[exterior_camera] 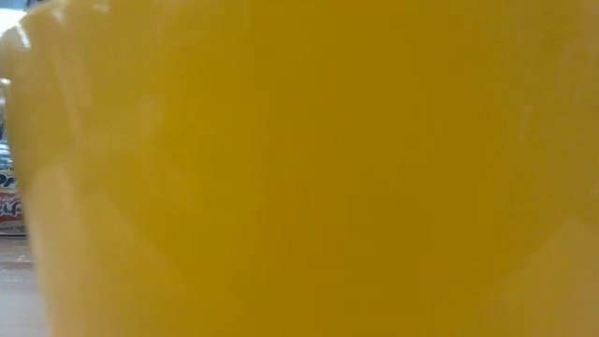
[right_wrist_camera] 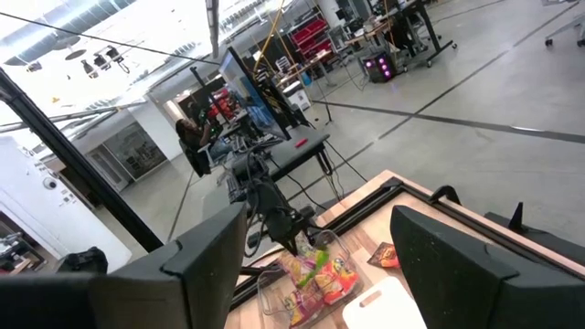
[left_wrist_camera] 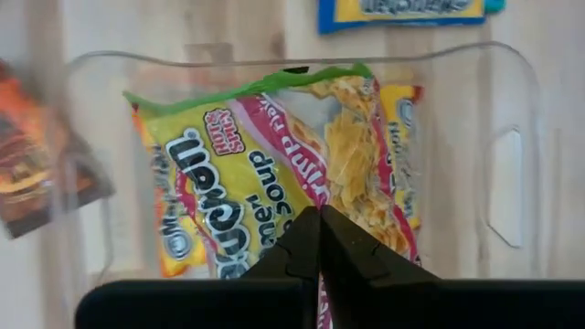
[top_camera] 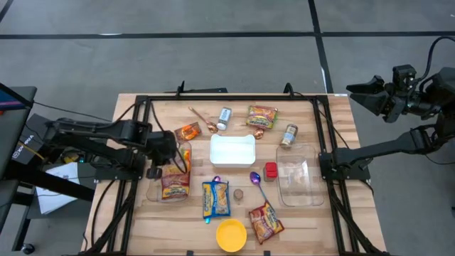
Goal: Pick & Place Food Item
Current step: Put the left green noodle pack into the left transparent bin
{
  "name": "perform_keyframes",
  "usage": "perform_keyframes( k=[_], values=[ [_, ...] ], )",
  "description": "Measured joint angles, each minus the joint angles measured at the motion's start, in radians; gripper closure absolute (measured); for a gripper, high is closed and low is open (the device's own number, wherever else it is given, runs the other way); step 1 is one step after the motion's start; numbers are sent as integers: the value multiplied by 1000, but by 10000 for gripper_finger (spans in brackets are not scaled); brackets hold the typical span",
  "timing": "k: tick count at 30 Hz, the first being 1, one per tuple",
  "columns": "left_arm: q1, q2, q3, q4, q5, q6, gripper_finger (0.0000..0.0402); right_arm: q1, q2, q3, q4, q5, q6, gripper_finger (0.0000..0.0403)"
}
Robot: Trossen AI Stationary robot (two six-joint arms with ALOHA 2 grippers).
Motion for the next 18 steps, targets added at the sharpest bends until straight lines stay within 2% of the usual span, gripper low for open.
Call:
perform_keyframes(
  k=[3,12,18],
  values=[
    [-9,-8,0,14,36,0,401,0,0,0,-7,0,0,138],
    [-101,-27,-5,49,37,-57,401,0,0,0,-43,13,-1,138],
    [-149,-26,-62,126,19,-105,401,0,0,0,-47,29,-4,138]
  ],
)
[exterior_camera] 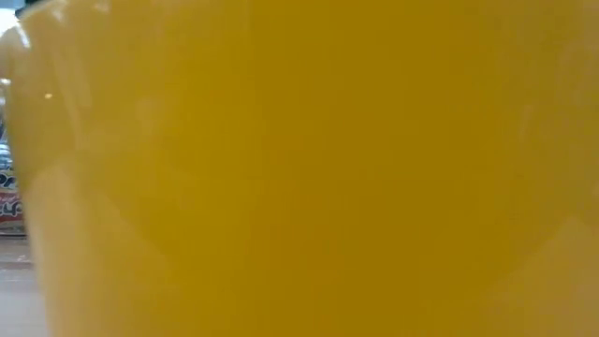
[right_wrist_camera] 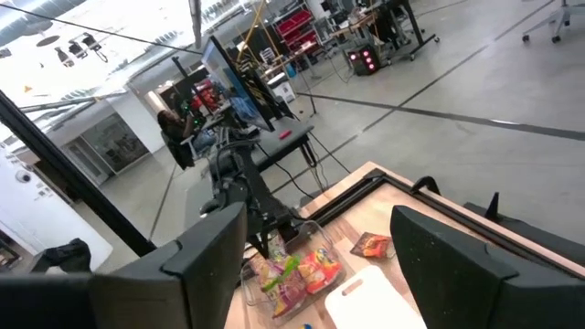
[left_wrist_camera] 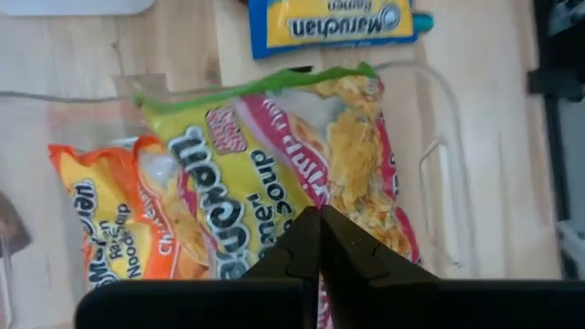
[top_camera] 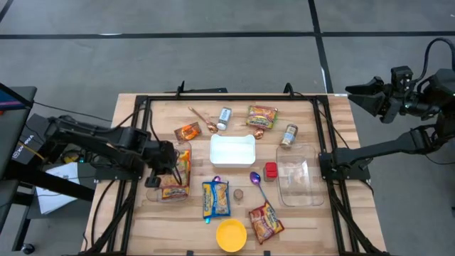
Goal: Pick & Place Food Item
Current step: Put the left green noodle pack into the left transparent bin
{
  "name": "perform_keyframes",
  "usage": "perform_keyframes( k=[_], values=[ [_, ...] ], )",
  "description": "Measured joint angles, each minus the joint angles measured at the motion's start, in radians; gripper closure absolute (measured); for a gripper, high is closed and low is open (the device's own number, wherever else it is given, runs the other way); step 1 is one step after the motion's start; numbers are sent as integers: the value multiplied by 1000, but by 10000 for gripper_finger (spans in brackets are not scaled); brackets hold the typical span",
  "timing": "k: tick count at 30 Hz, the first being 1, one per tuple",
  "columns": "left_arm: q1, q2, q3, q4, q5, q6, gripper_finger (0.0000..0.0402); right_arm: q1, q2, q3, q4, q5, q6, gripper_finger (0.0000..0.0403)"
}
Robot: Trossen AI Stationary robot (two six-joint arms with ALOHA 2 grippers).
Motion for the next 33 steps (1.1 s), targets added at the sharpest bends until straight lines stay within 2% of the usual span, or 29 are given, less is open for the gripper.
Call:
perform_keyframes(
  k=[5,16,24,33],
  values=[
    [-29,0,-31,6,-31,-22,401,0,0,0,-2,0,0,138],
    [-96,0,-141,181,-42,-80,401,0,0,0,-24,1,0,138],
    [-130,0,-216,252,-42,-132,401,0,0,0,-23,9,0,138],
    [-161,0,-240,279,-10,-132,401,-1,0,0,-20,10,0,138]
  ],
)
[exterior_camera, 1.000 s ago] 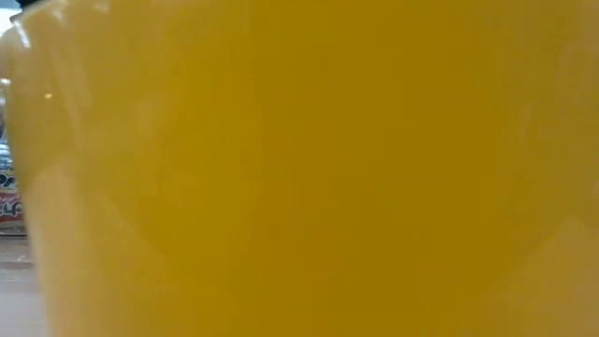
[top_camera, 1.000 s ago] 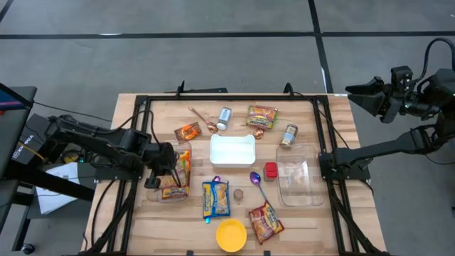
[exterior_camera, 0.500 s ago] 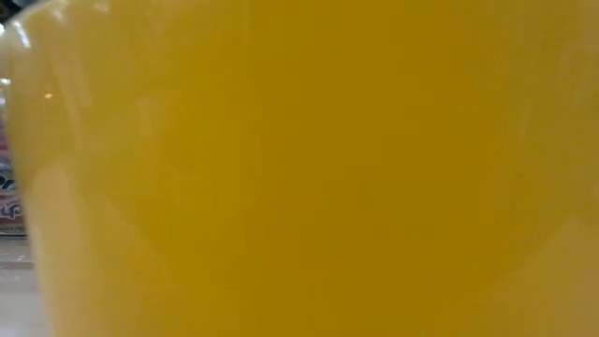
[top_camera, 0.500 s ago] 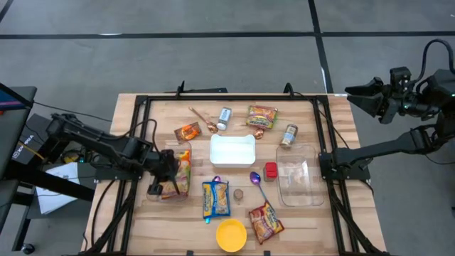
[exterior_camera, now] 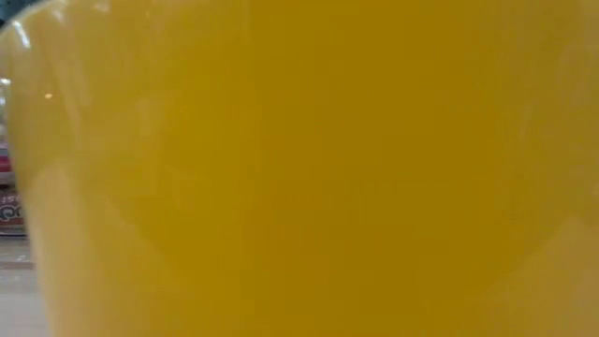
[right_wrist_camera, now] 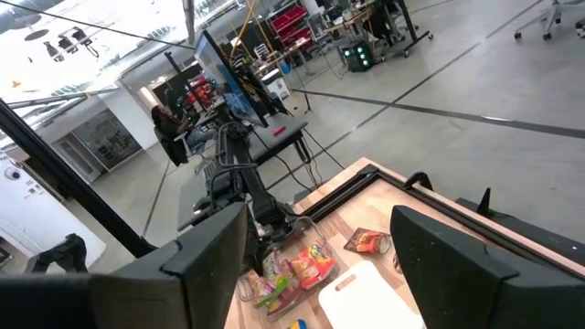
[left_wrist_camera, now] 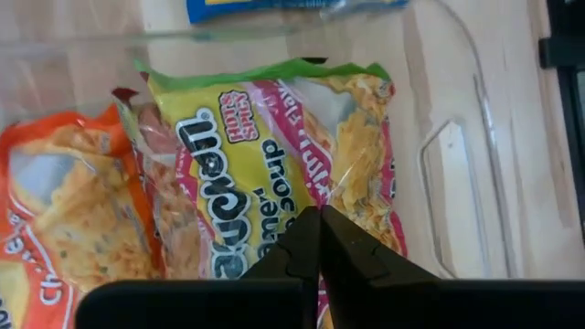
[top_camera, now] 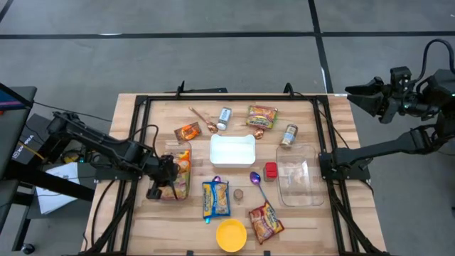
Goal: Pick & Place Food Item
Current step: Put the left green noodle pack into the left transparent bin
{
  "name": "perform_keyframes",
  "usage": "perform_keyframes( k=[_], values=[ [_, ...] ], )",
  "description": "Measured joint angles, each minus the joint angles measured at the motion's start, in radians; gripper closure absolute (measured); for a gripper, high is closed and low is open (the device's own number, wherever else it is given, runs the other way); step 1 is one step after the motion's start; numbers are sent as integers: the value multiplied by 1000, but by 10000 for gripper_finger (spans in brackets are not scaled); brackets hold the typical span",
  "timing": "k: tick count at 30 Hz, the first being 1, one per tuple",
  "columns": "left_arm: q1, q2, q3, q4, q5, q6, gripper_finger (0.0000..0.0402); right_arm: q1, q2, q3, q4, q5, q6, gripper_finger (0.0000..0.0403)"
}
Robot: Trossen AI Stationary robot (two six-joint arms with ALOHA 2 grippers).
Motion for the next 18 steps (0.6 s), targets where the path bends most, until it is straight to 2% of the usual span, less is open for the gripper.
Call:
perform_keyframes(
  k=[11,18],
  values=[
    [-3,0,-8,-2,-29,-81,395,0,0,0,0,16,2,138],
    [-3,-21,-8,-2,-31,-113,339,0,0,0,0,16,3,138]
  ],
)
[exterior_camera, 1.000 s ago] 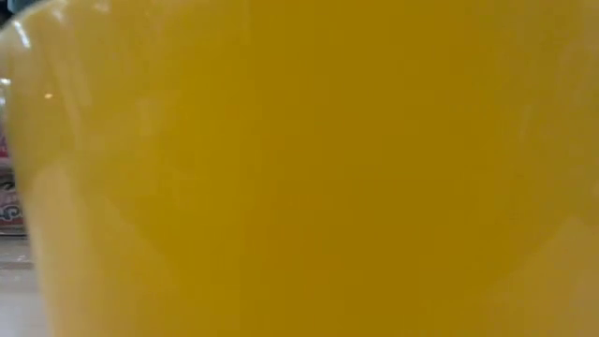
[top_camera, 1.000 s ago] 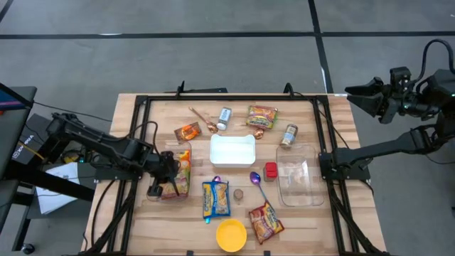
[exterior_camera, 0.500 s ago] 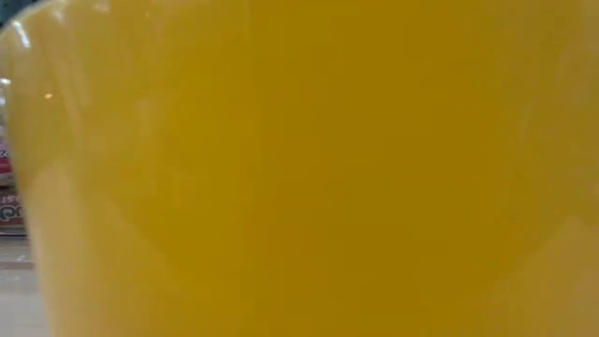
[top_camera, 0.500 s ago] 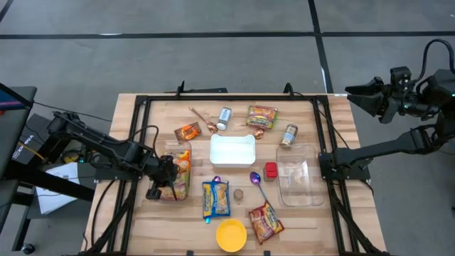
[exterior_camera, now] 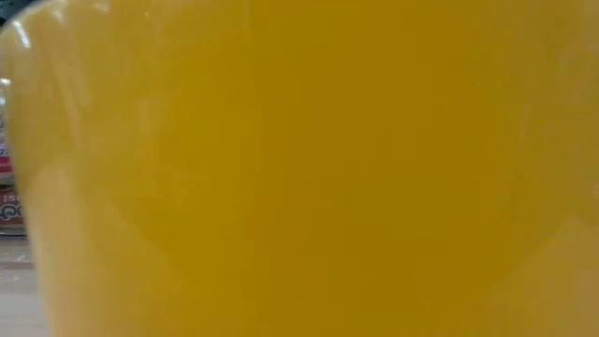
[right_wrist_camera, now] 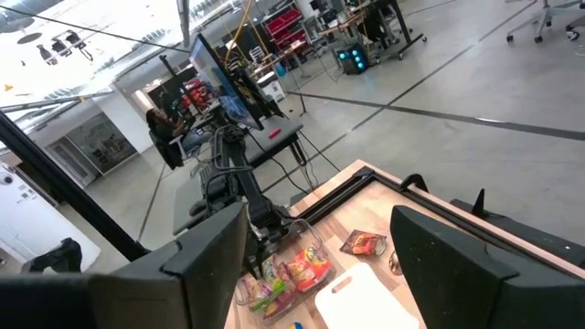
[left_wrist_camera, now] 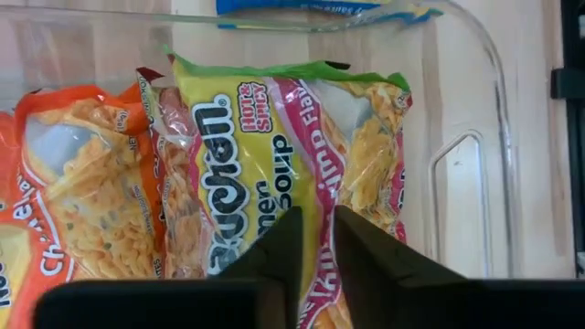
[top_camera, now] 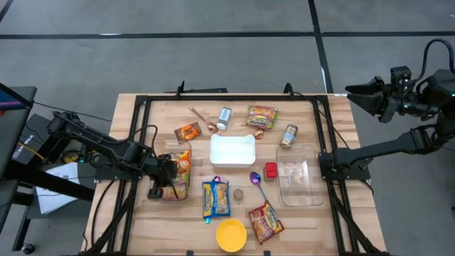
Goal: Pick & Place Food Item
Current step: Put the left green noodle pack into the left transparent bin, then put the gold seasoning bottle into the right transparent bin
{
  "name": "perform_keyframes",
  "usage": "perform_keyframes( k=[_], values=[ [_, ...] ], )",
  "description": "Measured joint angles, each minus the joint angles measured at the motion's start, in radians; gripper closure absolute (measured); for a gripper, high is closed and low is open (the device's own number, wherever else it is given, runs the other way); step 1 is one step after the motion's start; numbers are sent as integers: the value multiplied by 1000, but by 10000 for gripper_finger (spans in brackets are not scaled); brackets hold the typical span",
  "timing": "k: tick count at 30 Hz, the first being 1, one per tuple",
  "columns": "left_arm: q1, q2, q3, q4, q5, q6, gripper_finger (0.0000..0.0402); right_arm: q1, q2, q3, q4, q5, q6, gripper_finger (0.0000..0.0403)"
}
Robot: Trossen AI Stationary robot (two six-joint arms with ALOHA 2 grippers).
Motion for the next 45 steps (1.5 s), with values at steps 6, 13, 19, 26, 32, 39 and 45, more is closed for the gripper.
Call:
perform_keyframes(
  k=[6,13,19,26,32,39,45],
  values=[
    [0,-75,0,-1,-3,-46,267,0,0,0,0,0,-3,138],
    [1,-194,0,83,-7,-119,209,0,0,0,0,0,-11,138],
    [25,-237,0,268,-44,-120,204,0,0,0,0,0,-11,138],
    [125,-238,0,709,-202,2,219,0,1,0,0,0,-11,138],
    [226,-231,0,1225,-486,289,236,0,1,0,-17,23,-14,138],
    [287,-231,2,1662,-626,739,237,0,2,-44,-54,90,-12,138],
    [319,-241,2,1689,-636,744,217,0,5,-109,-53,101,33,138]
  ],
)
